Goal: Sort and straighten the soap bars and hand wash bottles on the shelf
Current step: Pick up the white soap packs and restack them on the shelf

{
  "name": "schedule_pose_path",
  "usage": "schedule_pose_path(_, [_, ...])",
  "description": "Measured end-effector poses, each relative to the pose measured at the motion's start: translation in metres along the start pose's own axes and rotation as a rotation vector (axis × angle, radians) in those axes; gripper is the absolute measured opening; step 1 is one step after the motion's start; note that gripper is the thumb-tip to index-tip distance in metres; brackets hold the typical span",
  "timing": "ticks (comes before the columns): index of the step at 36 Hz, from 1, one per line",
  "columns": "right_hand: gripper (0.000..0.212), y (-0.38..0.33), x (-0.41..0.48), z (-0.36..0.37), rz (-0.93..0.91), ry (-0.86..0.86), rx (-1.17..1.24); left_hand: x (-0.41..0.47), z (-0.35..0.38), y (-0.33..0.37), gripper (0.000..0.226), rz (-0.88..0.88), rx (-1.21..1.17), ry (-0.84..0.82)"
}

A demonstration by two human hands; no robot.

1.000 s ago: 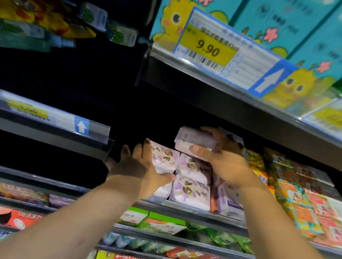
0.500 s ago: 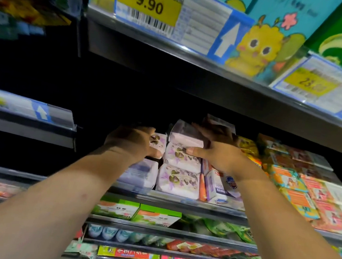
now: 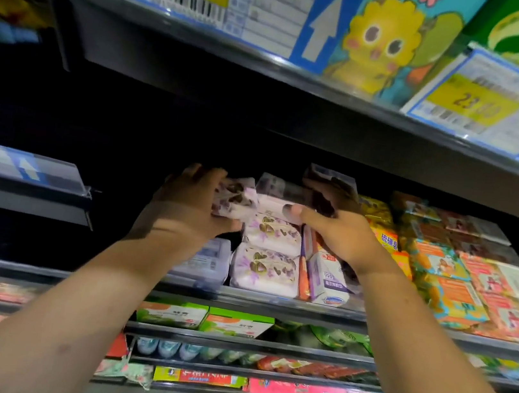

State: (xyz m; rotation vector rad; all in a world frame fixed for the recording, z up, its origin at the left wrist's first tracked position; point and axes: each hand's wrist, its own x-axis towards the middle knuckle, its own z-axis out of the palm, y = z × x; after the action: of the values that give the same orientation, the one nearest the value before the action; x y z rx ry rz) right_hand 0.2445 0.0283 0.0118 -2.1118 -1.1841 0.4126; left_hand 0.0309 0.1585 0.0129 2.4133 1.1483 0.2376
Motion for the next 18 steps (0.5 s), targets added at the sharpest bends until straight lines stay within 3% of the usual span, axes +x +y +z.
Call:
schedule_pose_path(4, [0.057,-0.006,-0.005,-0.002,0.044,-0.023,0.042,-0.011,-0.001,0.012,0.083,0.100,0.027,-0.102])
schedule_pose_path(8, [0.019,-0.011,-0.005,-0.002,0.129,-0.056,0.038,-0.015,0.016,0.025,0.080,0.159,0.020,-0.159])
schedule_pose_path(12, [0.043,-0.008,-0.003,0.000,0.079,-0.013,-0.022,-0.010,0.033,0.040,0.088,0.230,0.065,-0.172])
schedule_pose_path(18, [0.047,-0.007,0.000,-0.001,0.040,0.000,-0.121,0.006,0.054,0.051,0.125,0.109,-0.001,-0.113])
